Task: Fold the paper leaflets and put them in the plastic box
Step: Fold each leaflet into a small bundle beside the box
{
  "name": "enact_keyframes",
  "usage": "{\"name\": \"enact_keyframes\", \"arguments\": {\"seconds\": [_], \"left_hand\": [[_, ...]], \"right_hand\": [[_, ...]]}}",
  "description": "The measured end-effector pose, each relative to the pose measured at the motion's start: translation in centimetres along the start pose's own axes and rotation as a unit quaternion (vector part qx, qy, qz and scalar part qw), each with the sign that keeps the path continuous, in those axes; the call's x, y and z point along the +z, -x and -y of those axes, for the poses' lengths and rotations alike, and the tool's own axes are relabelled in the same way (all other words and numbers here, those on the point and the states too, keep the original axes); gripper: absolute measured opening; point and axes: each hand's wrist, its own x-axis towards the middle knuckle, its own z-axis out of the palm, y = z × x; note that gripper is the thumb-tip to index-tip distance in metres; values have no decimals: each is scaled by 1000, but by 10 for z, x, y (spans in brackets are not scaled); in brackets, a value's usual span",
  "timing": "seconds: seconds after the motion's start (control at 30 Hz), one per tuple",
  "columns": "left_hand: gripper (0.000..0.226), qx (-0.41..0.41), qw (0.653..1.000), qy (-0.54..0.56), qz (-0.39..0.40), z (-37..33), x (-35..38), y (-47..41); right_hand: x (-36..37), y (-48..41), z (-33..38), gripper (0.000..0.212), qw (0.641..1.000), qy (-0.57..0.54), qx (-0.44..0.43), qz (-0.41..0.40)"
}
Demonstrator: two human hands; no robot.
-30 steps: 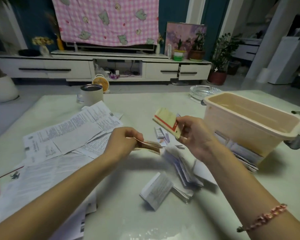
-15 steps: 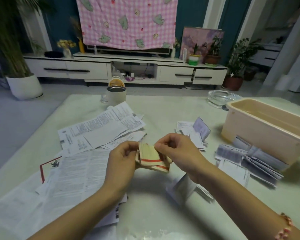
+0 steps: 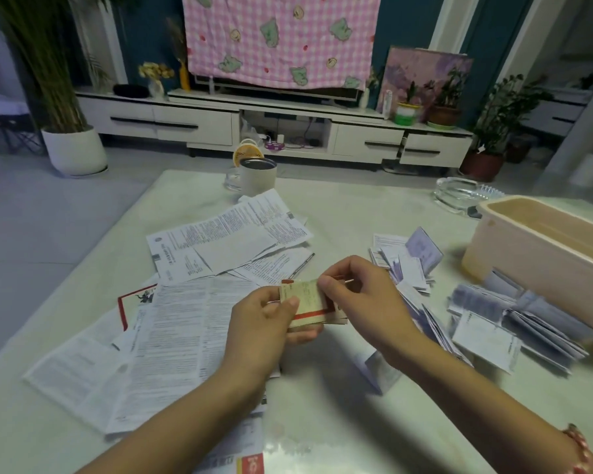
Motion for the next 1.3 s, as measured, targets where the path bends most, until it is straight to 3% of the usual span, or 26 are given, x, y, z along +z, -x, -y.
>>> {"name": "enact_keyframes", "arguments": {"seconds": [0.13,0.3,0.43,0.67,0.8,1.07,1.3], "left_hand": [[10,40,998,-29,-35,6,-1,2],[13,57,993,-73,-66,13,-4,0],[5,124,982,-136,-26,8,-9,-5],[16,180,968,-172,18,5,-14,-8],[14,215,957,-195,2,6,-15,-9],[8,159,963,-212,41,3,-19,-17],[23,150,957,-245,35,4,-22,-22]], "right_hand": [[1,2,2,9,996,-72,56,7],[-2,4,3,12,994,-83,69,30],[-8,3,3,22,993,-84,67,45],[-9,3,3,23,991,26,24,132],[-8,2,3,13,987,42,24,155],[-13,-1,2,14,976,108,-4,187],[-14,-2,0,12,965,108,-7,240]]}}
